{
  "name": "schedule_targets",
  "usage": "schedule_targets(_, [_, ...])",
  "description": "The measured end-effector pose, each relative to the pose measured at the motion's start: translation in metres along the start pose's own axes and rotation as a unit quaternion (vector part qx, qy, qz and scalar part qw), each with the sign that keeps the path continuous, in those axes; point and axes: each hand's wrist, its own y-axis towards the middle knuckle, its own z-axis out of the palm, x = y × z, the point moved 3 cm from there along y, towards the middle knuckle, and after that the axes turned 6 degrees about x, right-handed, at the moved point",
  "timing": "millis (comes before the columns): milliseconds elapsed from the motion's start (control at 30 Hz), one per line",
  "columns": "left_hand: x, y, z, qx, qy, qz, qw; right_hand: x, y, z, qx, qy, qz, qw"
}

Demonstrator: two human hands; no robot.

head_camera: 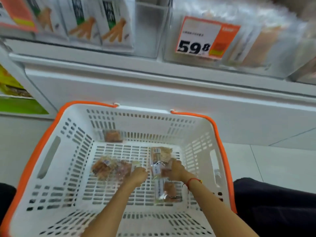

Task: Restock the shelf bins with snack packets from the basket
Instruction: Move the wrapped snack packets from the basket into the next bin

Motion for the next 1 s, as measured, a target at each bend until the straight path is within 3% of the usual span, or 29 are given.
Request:
schedule_targets(133, [0.003, 0.018, 0.015, -0.020, -0.143, -0.013, 0.989, -0.004, 0.022, 0.018, -0.094, 0.121, 0.023, 0.988])
schedule_targets(233, [-0.002, 0.028, 0.019, -0.046, -0.234, -0.024, 0.971, -0.004, 0.028, 0.027, -0.119, 0.003, -0.011, 0.993])
schedule_targets(333, [-0.003, 0.036, 0.017, -0.078, -0.222, -0.011, 0.972, 0.000, 0.029, 0.024, -0.144, -0.093, -0.032, 0.985])
schedule_targets(433, [-0.003, 0.035, 0.017, -0.085, -0.205, -0.001, 0.975, 0.004, 0.024, 0.011, -0.218, -0.214, -0.067, 0.950])
schedule_targets(500, [-0.003, 0.033, 0.016, -0.068, -0.163, 0.015, 0.984, 0.001, 0.025, 0.002, -0.236, -0.237, -0.122, 0.934])
schedule_targets(567, [-0.005, 0.025, 0.010, -0.068, -0.055, 0.034, 0.996, 0.003, 0.024, -0.007, -0.181, -0.183, -0.184, 0.949])
schedule_targets(633, [-0.007, 0.016, -0.002, -0.137, 0.048, 0.045, 0.988, 0.009, 0.022, -0.020, -0.102, -0.113, -0.205, 0.967])
schedule_targets(733, [-0.010, 0.002, -0.022, -0.248, 0.068, 0.110, 0.960, 0.020, 0.024, -0.040, -0.018, -0.060, -0.203, 0.977])
schedule_targets(867, [-0.019, -0.010, -0.040, -0.181, 0.050, 0.240, 0.953, 0.029, 0.014, -0.049, 0.174, 0.056, -0.135, 0.974])
schedule_targets(933, [-0.017, -0.012, -0.049, -0.176, 0.046, 0.237, 0.954, 0.028, 0.013, -0.047, 0.142, 0.147, -0.129, 0.970])
schedule_targets(1000, [-0.008, -0.012, -0.054, -0.164, 0.032, 0.217, 0.962, 0.023, 0.014, -0.044, 0.006, 0.206, -0.135, 0.969])
